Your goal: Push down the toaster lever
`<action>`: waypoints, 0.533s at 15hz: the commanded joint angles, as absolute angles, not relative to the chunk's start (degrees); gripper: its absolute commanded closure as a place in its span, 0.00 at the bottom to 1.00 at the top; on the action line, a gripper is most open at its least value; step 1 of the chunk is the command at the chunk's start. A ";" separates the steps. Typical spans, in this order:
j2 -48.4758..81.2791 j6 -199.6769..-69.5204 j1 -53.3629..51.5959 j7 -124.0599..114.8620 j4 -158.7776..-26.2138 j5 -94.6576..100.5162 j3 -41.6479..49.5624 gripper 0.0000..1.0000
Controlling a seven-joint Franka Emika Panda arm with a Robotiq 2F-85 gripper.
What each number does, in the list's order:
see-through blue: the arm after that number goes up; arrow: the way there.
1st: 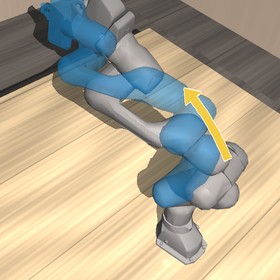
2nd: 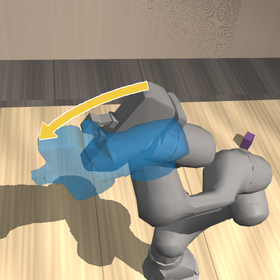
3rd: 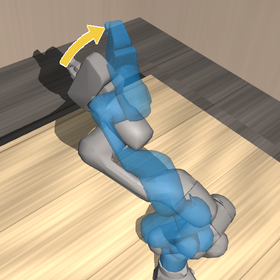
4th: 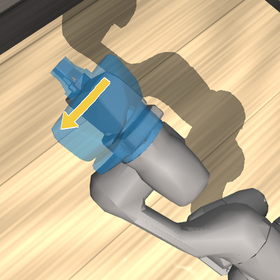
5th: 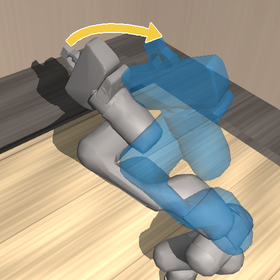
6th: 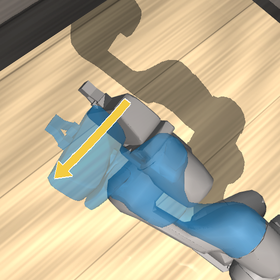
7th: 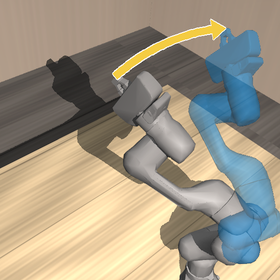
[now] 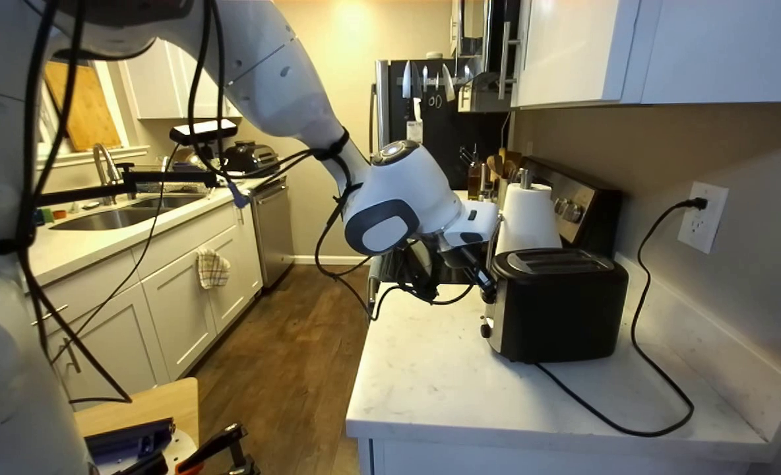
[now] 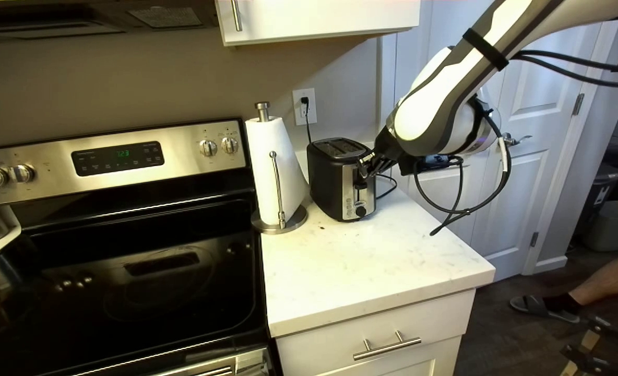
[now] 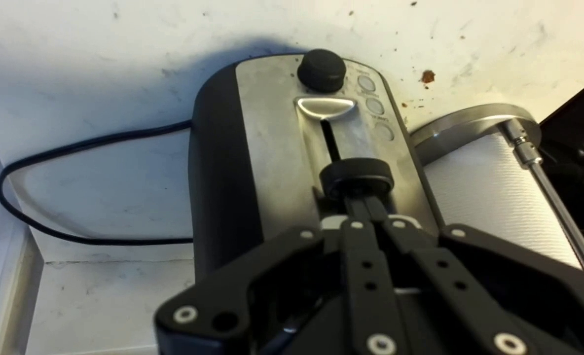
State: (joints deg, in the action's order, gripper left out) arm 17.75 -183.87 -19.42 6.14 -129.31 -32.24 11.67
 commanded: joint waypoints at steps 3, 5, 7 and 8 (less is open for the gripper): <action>21.52 -185.02 -22.29 2.21 -129.59 -33.16 14.08 1.00; 22.45 -185.07 -23.02 1.58 -129.32 -33.15 14.69 1.00; 23.38 -184.97 -23.46 1.16 -129.02 -33.12 15.12 1.00; 23.79 -184.87 -23.47 1.10 -128.83 -33.16 15.12 1.00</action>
